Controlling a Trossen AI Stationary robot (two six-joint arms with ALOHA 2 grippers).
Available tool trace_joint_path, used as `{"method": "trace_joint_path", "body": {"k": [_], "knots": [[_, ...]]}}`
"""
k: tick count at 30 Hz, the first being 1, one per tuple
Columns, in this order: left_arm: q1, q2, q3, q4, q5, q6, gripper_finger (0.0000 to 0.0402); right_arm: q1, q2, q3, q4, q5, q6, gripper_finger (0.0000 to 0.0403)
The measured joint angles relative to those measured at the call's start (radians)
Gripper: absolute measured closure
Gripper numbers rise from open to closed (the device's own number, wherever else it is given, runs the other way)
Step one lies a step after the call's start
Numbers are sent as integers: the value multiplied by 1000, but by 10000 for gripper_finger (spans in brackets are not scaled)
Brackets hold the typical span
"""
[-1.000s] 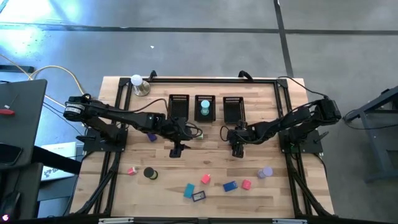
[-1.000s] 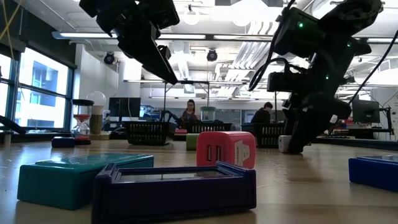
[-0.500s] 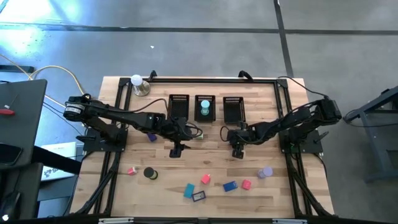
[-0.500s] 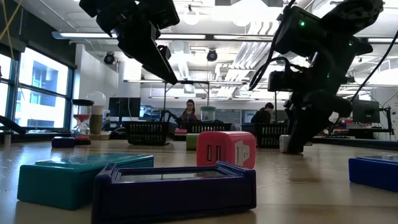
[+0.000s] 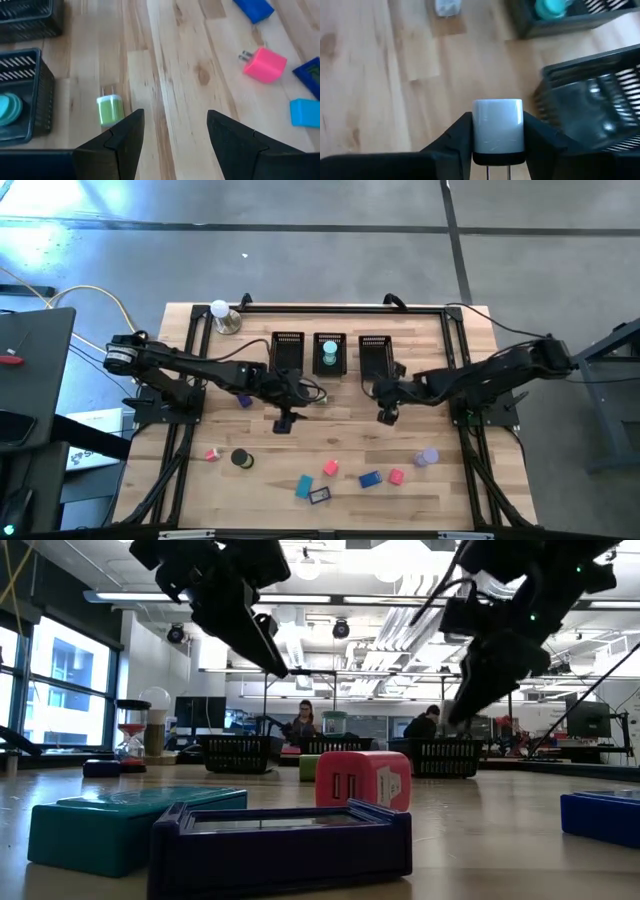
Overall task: Pick & Place Office items
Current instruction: Put the white charger charger adapter into the right black bin
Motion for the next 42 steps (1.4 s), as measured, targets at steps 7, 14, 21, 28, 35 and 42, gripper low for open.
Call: {"method": "trace_joint_path", "body": {"k": [7, 14, 21, 28, 35, 42], "knots": [[3, 10, -1, -4, 0, 14, 192, -118, -75, 55, -17, 21, -84, 283], [3, 44, 0, 29, 1, 42, 192, -283, -68, 121, -53, -28, -127, 281], [3, 78, 0, 43, 7, 42, 192, -424, -43, 127, -74, -73, -30, 281], [3, 86, 0, 45, 7, 54, 192, -489, 41, 127, -55, -117, 0, 281], [3, 86, 0, 45, 7, 61, 192, -492, 168, 127, 34, -123, 0, 279], [3, 86, 0, 45, 6, 60, 192, -512, 266, 127, 116, -115, 0, 276]]}}
